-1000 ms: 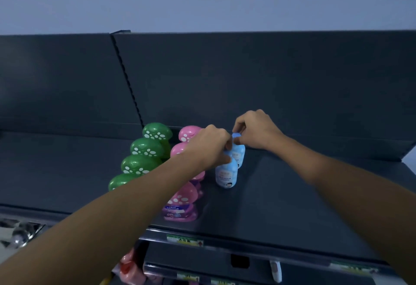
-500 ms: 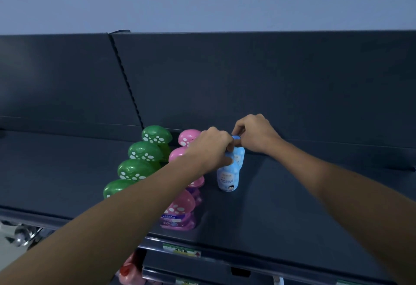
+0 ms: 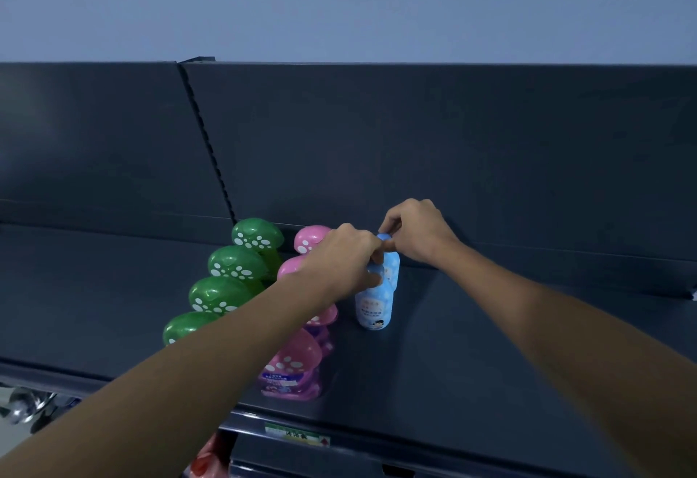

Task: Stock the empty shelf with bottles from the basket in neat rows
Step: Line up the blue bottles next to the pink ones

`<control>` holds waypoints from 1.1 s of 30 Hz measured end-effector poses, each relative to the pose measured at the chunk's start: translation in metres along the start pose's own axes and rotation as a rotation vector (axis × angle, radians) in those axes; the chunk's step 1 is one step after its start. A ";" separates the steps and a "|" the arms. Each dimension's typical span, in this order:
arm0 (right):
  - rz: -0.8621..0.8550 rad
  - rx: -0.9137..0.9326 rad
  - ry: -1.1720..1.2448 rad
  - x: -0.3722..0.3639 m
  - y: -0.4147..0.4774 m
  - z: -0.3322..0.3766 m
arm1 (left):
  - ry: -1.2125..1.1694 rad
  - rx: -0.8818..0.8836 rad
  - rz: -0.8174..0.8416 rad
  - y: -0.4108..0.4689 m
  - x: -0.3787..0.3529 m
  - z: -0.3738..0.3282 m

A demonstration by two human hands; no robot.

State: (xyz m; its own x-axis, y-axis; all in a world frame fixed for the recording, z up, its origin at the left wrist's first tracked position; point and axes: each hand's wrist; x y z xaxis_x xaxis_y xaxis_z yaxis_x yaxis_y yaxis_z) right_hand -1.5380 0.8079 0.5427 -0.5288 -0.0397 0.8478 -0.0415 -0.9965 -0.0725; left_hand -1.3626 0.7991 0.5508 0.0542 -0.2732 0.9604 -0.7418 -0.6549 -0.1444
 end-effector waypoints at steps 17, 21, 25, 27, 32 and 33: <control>-0.064 -0.084 -0.067 0.007 -0.039 0.031 | 0.056 0.038 0.024 -0.028 0.011 0.005; -0.075 -0.118 -0.115 0.004 -0.067 0.058 | 0.045 0.022 -0.060 -0.058 0.025 0.015; -0.096 -0.145 -0.133 -0.009 -0.099 0.096 | 0.030 -0.034 -0.102 -0.099 0.032 0.028; -0.113 -0.161 -0.135 -0.021 -0.118 0.117 | 0.020 -0.066 -0.114 -0.123 0.032 0.037; -0.145 -0.186 -0.148 -0.066 -0.166 0.173 | 0.010 -0.110 -0.117 -0.192 0.023 0.060; -0.140 -0.193 -0.152 -0.078 -0.175 0.183 | 0.004 -0.117 -0.111 -0.207 0.019 0.065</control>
State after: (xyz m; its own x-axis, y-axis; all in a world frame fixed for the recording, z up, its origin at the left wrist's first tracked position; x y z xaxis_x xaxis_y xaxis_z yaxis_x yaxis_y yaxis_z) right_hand -1.3346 0.9715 0.5850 -0.3740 0.0724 0.9246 -0.2734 -0.9612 -0.0354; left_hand -1.1647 0.8834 0.5837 0.1378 -0.2006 0.9699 -0.8041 -0.5944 -0.0087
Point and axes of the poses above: each hand's wrist, its own y-axis towards the middle knuckle, its own x-axis out of the back of the hand, z = x × y, and after that the axes turned 14 degrees about z, right-handed
